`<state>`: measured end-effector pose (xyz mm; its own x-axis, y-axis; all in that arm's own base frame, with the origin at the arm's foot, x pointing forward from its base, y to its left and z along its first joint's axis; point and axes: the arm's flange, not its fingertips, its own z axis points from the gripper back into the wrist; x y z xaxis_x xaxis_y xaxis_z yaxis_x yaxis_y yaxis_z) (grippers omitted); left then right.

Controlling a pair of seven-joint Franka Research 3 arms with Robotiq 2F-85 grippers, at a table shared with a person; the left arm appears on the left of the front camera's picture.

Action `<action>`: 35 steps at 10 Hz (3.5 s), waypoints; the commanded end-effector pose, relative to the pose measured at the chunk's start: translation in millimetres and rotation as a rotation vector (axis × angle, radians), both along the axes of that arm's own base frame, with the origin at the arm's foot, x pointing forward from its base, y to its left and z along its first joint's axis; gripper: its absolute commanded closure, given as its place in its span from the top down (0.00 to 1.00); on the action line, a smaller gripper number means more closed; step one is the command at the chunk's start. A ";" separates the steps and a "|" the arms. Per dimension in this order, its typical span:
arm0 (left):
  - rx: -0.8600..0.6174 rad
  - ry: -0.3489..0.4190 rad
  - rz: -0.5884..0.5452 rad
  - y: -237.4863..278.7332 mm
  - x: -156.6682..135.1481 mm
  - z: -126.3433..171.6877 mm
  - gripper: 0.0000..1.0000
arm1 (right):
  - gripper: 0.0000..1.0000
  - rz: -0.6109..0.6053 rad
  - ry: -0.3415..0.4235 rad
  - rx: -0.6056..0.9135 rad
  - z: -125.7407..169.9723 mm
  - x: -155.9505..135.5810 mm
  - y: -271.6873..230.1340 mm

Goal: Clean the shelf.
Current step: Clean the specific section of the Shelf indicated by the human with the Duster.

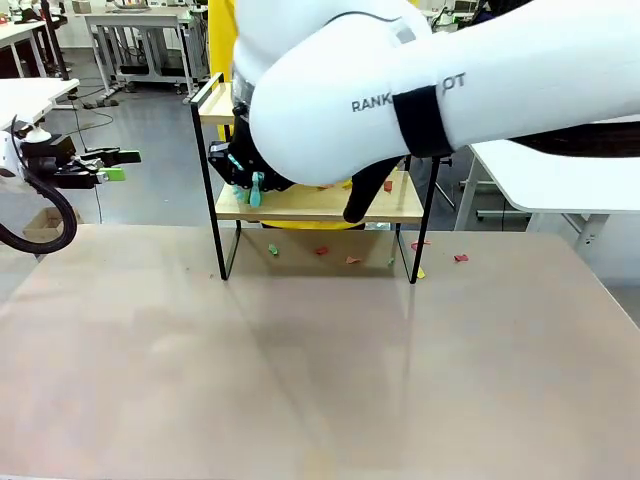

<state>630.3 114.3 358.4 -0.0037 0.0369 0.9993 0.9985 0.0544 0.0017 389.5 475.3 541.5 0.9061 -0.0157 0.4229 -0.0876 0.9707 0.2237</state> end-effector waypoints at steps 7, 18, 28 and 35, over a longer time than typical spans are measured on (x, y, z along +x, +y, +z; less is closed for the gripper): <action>-0.001 -0.011 0.004 0.1 -1.9 2.7 1.00 | 0.13 0.012 0.069 -0.105 -37.4 19.0 37.9; -0.001 -0.011 0.004 0.1 -1.9 2.7 1.00 | 0.13 -0.240 0.231 -0.190 -53.0 -18.6 -166.0; -0.001 -0.011 0.004 0.1 -1.9 2.7 1.00 | 0.13 -0.260 0.169 -0.246 -31.3 -41.4 -193.8; -0.001 -0.011 0.004 0.1 -1.9 2.7 1.00 | 0.13 0.488 -0.035 -0.130 16.7 -102.3 -274.2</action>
